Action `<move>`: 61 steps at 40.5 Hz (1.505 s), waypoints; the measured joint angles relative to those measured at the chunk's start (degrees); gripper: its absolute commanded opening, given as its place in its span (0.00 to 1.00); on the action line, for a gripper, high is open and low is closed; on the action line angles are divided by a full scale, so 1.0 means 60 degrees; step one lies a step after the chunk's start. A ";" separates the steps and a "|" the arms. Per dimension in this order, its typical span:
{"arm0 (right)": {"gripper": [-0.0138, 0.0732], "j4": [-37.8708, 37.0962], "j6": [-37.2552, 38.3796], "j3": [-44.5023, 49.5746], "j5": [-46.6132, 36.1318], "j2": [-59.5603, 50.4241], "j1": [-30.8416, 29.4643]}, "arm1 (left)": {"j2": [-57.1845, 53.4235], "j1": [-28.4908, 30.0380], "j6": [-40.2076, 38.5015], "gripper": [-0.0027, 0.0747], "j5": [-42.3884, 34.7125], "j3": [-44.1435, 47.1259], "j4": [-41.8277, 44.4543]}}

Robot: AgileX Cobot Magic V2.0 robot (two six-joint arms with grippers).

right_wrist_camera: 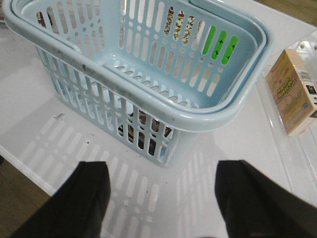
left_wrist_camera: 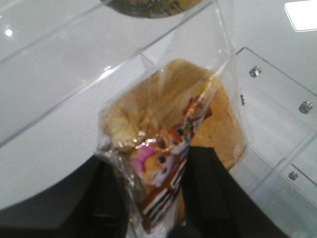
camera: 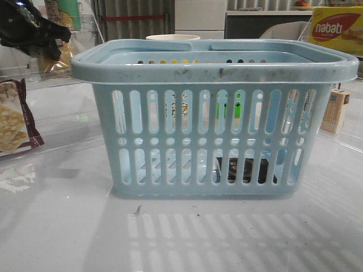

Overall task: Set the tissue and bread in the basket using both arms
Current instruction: 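Lift the bread bun and carry it over the basket, then lower the bread bun into the basket and open the left gripper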

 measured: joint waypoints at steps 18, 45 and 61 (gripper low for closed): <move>0.80 0.0000 0.0000 0.0000 0.0000 0.0000 0.0000 | -0.1982 -0.0073 0.0000 0.15 0.2406 -0.0372 -0.0608; 0.80 0.0000 0.0000 0.0000 0.0000 0.0000 0.0000 | -0.2821 -0.4382 0.0532 0.15 0.4925 -0.0416 -0.0646; 0.80 0.0000 0.0000 0.0000 0.0000 0.0000 0.0000 | -0.1000 -0.5645 0.0568 0.34 0.4319 -0.0416 -0.0924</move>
